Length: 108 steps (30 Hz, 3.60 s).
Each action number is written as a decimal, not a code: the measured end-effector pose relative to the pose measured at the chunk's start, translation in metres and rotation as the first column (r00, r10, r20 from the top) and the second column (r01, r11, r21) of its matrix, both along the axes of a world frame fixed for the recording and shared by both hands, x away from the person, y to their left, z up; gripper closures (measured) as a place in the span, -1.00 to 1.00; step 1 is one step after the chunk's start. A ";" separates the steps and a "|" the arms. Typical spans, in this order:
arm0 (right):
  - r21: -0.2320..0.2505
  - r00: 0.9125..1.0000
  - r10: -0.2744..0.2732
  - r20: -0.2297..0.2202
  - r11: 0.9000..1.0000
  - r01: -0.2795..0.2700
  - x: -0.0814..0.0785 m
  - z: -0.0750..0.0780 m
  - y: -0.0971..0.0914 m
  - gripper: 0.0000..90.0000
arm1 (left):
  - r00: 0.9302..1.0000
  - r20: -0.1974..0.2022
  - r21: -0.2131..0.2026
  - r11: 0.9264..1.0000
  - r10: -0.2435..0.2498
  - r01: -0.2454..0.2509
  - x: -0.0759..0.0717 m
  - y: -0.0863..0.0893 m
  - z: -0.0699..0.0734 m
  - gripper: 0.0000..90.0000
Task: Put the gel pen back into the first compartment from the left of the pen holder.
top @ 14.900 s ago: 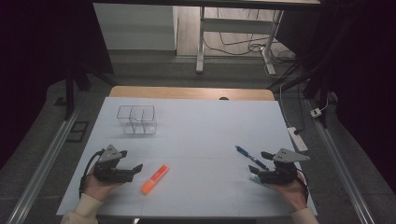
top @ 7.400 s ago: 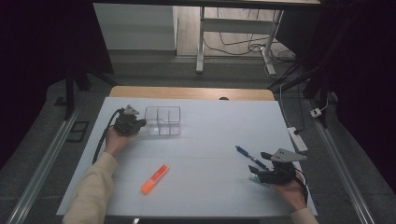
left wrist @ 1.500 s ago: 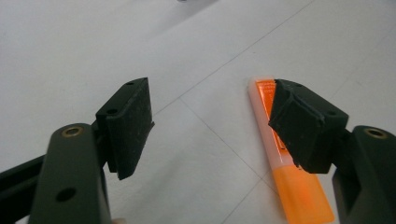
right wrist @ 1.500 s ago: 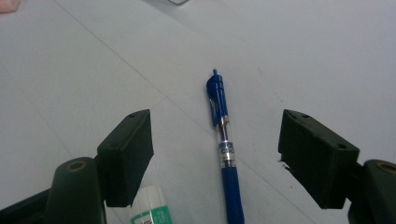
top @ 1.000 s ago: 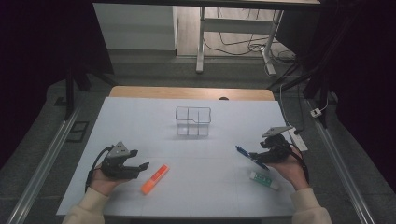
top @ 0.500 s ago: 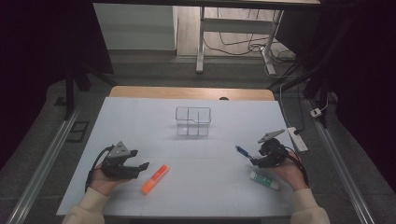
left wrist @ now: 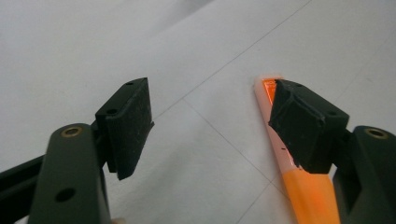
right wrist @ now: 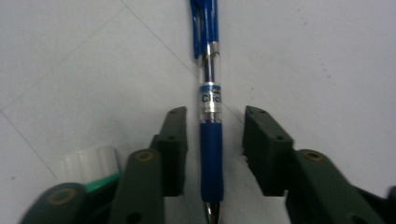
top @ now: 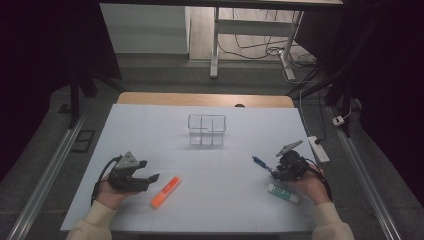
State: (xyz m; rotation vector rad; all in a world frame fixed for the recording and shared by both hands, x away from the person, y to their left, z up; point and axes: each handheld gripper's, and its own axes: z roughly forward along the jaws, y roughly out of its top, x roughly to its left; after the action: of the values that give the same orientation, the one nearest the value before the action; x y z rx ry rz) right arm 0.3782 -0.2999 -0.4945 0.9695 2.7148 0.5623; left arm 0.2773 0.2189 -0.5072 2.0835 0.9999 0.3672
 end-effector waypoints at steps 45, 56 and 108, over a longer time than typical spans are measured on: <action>0.288 0.978 0.160 0.137 0.938 -0.194 -0.024 0.050 0.045 0.76 | 1.000 0.020 0.019 1.000 0.016 -0.017 0.000 -0.001 0.003 -0.34; 0.291 0.976 0.165 0.143 0.936 -0.201 -0.026 0.045 0.059 0.76 | 1.000 0.030 0.012 1.000 0.004 -0.005 0.000 -0.002 0.006 -0.34; 0.263 0.939 0.307 0.153 0.904 -0.338 -0.028 0.035 0.114 0.76 | 0.989 0.048 0.070 0.988 -0.138 0.135 0.010 -0.060 0.034 -0.33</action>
State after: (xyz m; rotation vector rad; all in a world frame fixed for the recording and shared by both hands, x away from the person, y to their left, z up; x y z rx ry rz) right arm 0.3499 -0.1856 -0.4590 0.5177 2.7587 1.0606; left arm 0.2878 0.1587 -0.4731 2.1767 0.8187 0.3881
